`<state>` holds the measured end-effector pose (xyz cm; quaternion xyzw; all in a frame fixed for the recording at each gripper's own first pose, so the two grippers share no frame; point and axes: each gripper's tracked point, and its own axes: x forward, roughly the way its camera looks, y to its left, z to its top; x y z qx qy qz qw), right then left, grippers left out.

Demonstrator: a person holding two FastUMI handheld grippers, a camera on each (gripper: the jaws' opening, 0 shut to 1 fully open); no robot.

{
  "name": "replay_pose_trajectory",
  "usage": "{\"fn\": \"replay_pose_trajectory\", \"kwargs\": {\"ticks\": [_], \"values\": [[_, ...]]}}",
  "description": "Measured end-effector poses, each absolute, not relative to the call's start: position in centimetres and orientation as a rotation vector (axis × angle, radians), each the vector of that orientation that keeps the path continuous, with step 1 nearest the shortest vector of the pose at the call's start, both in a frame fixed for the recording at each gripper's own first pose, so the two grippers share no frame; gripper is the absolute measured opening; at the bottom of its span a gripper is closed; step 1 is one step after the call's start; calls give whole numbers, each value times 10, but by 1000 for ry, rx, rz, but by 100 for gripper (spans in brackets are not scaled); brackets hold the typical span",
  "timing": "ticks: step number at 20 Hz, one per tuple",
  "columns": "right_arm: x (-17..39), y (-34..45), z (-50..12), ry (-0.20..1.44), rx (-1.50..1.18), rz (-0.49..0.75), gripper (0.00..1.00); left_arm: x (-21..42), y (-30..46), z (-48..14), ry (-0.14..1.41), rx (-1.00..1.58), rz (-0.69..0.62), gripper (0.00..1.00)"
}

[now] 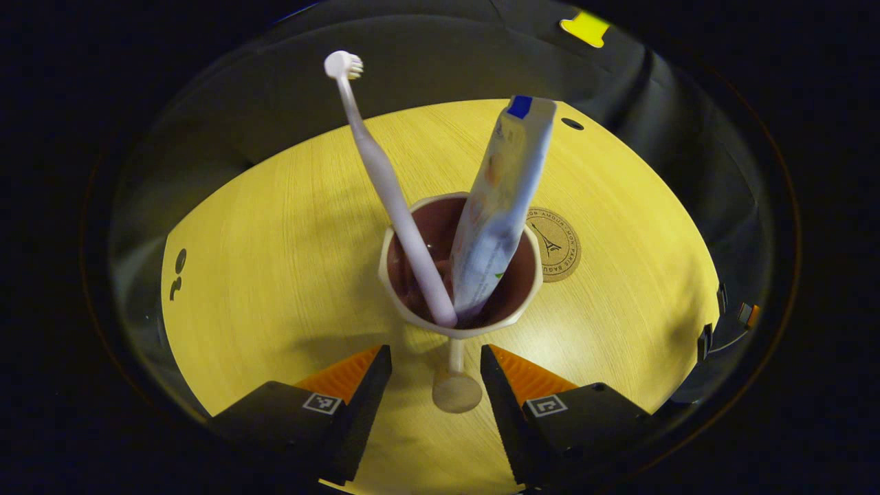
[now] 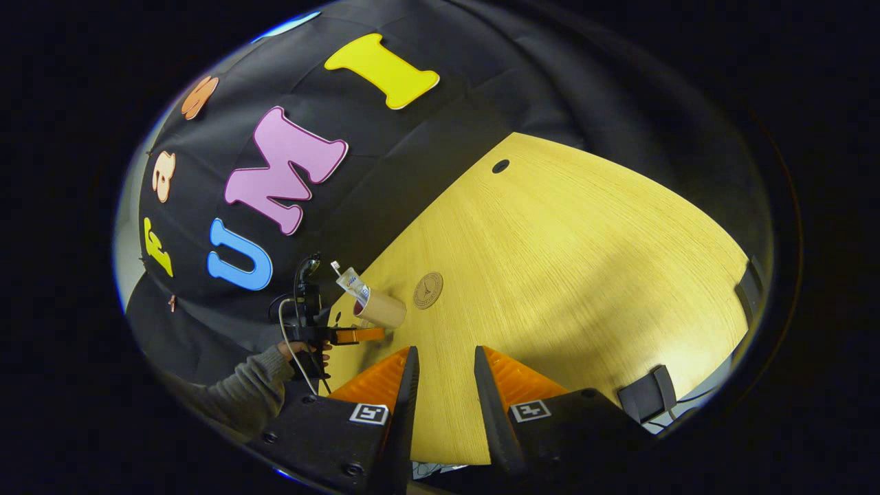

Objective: Put the toothbrush and toothpaste on the desktop into the cup, then pick up the cup and place it on the coaster on the desktop.

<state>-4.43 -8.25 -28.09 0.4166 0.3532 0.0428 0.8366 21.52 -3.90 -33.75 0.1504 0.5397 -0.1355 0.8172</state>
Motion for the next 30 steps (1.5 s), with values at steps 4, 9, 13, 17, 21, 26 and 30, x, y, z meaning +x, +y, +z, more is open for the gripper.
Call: {"fn": "replay_pose_trajectory", "kwargs": {"ticks": [4, 9, 13, 17, 21, 26, 30], "values": [[-42, -85, -284, 752, 893, 92, 49, 219, -41, -346, 1190, 348, -279, 74], [-38, -94, -284, 749, 905, 90, 49, 222, -42, -351, 1219, 326, -259, 46], [-35, -98, -286, 752, 923, 76, 49, 222, -43, -351, 1225, 328, -269, 33], [-34, -94, -286, 751, 918, 87, 49, 221, -45, -348, 1209, 308, -273, 36], [-33, -92, -285, 757, 919, 95, 49, 221, -50, -343, 1191, 321, -281, 32], [-33, -92, -284, 754, 923, 96, 49, 220, -55, -334, 1178, 324, -294, 32], [-36, -97, -283, 747, 930, 86, 49, 220, -66, -327, 1164, 334, -311, 32]]}}
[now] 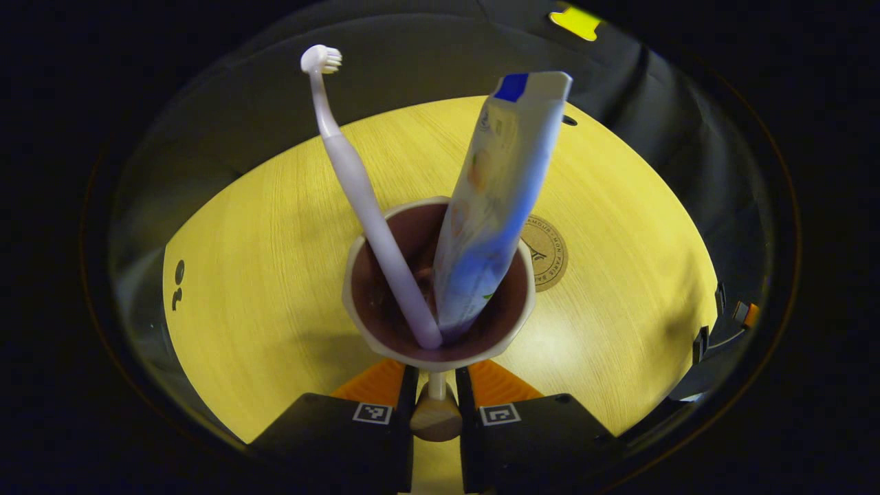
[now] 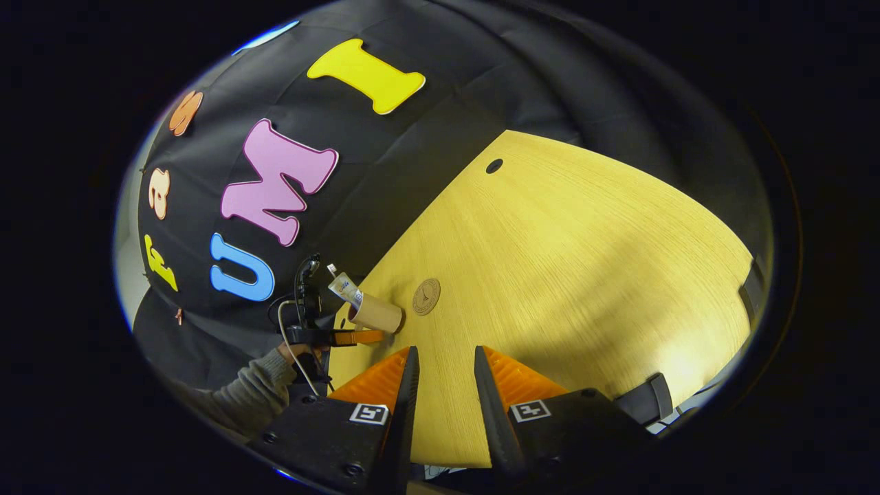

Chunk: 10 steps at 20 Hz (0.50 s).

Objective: Put the toothbrush and toothpaste on the desktop into the cup, then pick up the cup and place it on the coaster on the desktop.

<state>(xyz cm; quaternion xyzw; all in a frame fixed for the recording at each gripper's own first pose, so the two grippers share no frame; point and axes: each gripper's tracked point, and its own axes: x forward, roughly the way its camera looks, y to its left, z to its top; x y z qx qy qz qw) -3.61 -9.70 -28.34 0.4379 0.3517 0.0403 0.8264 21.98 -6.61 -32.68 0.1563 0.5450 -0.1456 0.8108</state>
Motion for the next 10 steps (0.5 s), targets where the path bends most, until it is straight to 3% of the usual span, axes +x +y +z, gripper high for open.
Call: {"fn": "replay_pose_trajectory", "kwargs": {"ticks": [10], "values": [[-42, -121, -279, 715, 948, 47, 49, 234, -122, -321, 1134, 374, -379, 32]]}}
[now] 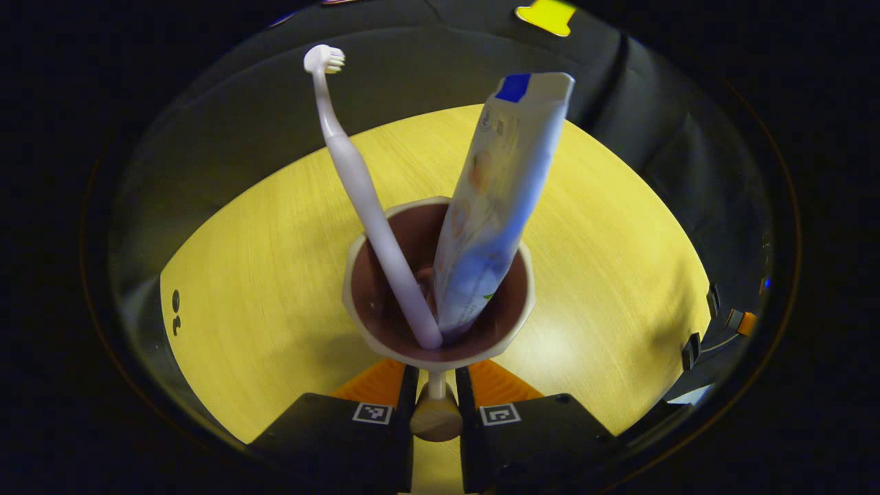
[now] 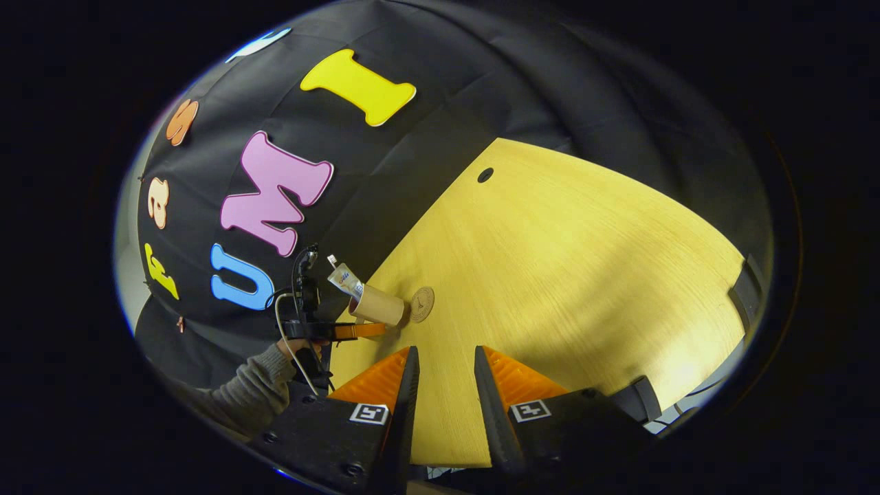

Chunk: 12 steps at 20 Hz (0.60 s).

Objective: Put the toothbrush and toothpaste on the desktop into the cup, then pick up the cup and place it on the coaster on the desktop.

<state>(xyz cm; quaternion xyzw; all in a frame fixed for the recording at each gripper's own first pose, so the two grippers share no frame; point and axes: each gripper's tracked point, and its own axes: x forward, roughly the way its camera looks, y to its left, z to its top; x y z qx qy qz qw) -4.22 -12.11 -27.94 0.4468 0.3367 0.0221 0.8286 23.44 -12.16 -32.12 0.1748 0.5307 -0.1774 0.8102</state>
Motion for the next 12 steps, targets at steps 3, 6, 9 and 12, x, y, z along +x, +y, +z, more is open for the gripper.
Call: {"fn": "replay_pose_trajectory", "kwargs": {"ticks": [3, 6, 9, 12], "values": [[-45, -139, -279, 705, 952, 17, 49, 238, -139, -327, 1138, 392, -400, 32], [-48, -154, -280, 694, 961, -17, 49, 241, -151, -335, 1145, 393, -410, 31], [-51, -161, -281, 689, 972, -41, 49, 243, -160, -340, 1151, 399, -416, 32], [-52, -164, -279, 691, 972, -46, 49, 246, -163, -347, 1156, 410, -417, 32]]}}
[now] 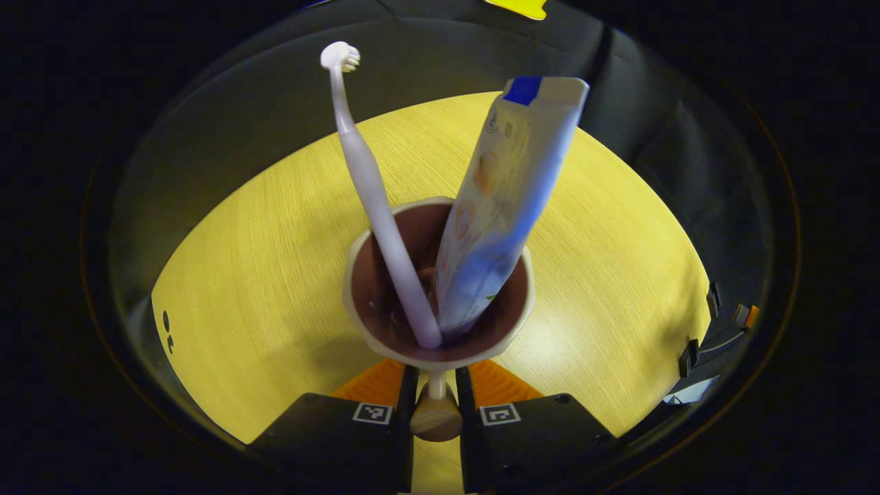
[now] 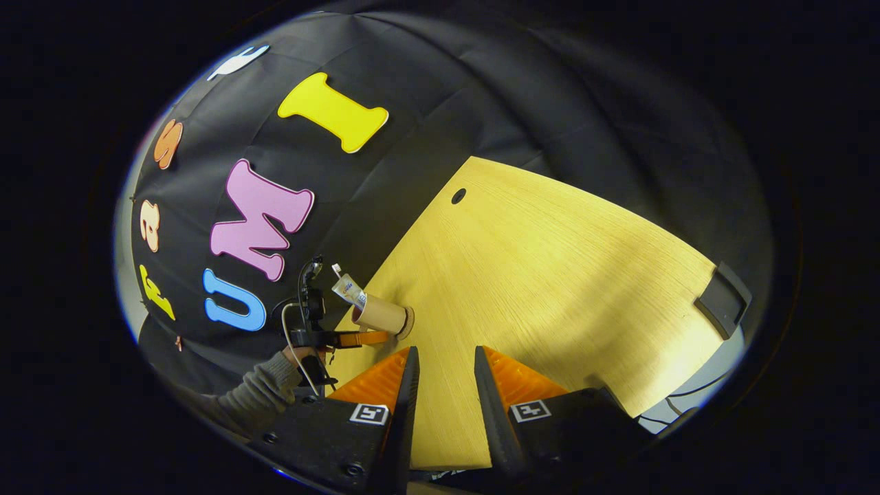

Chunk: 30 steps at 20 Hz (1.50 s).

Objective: Put the toothbrush and toothpaste on the desktop into the cup, then pick up the cup and place it on the coaster on the desktop.

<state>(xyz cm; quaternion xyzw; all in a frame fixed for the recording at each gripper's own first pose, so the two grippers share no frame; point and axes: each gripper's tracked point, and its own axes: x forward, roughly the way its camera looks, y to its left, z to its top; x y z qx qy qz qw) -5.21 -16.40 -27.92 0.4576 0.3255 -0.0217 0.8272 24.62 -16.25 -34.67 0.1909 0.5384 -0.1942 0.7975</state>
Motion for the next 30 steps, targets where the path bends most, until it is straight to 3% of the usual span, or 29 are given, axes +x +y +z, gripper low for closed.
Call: {"fn": "replay_pose_trajectory", "kwargs": {"ticks": [11, 13, 15, 21, 25, 27, 28, 30], "values": [[-51, -161, -280, 701, 975, -49, 49, 246, -163, -355, 1176, 399, -410, 36], [-50, -159, -282, 705, 972, -46, 49, 247, -163, -357, 1176, 396, -411, 28], [-47, -157, -283, 708, 969, -43, 49, 246, -163, -356, 1178, 401, -413, 38], [-46, -157, -281, 709, 971, -46, 49, 244, -165, -356, 1178, 397, -432, 40], [-46, -157, -279, 707, 978, -51, 49, 250, -164, -349, 1135, 421, -421, 67], [-45, -155, -278, 708, 977, -50, 49, 248, -166, -346, 1128, 413, -427, 61], [-44, -153, -276, 707, 976, -49, 49, 248, -167, -345, 1122, 409, -434, 73], [-40, -151, -271, 705, 966, -39, 49, 244, -171, -336, 1110, 408, -457, 71]]}}
